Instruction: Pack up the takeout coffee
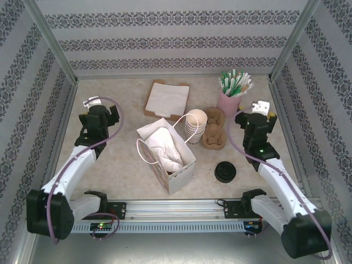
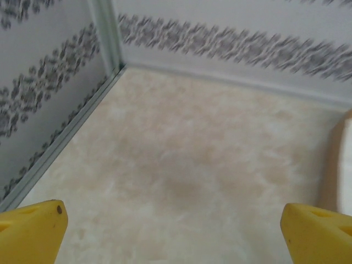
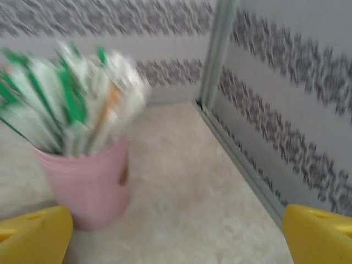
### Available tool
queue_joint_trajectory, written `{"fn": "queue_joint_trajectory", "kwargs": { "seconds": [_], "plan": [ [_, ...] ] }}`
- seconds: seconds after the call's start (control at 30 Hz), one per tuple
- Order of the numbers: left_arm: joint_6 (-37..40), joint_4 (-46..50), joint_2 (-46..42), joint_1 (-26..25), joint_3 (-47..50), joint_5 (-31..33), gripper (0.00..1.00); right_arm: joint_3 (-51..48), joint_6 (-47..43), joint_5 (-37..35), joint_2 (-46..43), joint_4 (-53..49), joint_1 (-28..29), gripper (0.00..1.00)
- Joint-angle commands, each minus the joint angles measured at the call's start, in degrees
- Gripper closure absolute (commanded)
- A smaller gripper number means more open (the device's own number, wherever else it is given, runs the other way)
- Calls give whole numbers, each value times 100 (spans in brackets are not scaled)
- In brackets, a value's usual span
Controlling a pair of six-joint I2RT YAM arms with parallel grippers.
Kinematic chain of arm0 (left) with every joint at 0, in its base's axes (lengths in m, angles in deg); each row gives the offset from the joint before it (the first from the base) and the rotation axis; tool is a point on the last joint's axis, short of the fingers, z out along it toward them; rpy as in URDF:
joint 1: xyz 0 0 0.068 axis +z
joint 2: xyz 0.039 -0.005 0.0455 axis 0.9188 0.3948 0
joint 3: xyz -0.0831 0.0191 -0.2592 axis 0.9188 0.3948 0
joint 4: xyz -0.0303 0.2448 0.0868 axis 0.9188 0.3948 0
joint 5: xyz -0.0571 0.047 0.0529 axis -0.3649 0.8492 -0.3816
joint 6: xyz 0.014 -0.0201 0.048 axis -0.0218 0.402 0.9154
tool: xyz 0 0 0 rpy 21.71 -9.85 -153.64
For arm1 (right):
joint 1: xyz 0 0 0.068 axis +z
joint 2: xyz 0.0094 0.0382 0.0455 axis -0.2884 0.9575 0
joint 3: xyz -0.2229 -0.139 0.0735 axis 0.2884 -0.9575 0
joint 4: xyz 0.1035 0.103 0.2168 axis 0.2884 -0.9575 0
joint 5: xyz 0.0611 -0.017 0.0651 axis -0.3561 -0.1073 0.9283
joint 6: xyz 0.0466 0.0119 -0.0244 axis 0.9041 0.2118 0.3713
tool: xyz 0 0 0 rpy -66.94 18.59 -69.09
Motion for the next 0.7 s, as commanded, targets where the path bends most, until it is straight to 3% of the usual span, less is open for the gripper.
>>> {"fn": "queue_joint_trajectory", "kwargs": {
  "seconds": [0.0,0.1,0.3,0.4,0.5,0.57,0.67],
  "plan": [
    [41,-1274,362,125,410,386,0,-626,177,959,343,1694,-367,3],
    [384,-2121,885,155,806,380,0,-871,-34,1004,1000,2131,-369,2],
    [773,-2812,1537,169,1130,105,0,-1134,-432,1145,2220,3297,-357,2],
    [1003,-3786,1754,178,1519,-85,0,-1008,-535,1382,2424,3384,-371,2],
    [1203,-4985,2209,200,1900,-417,0,-1184,-495,1613,2871,4248,-406,2],
    [1294,-4879,2297,224,1818,-766,0,-1240,-484,1690,3143,4735,-421,2],
    [1214,-4883,2367,421,1806,-1274,0,-1106,-437,2008,3070,4274,-540,2]
  ]
}}
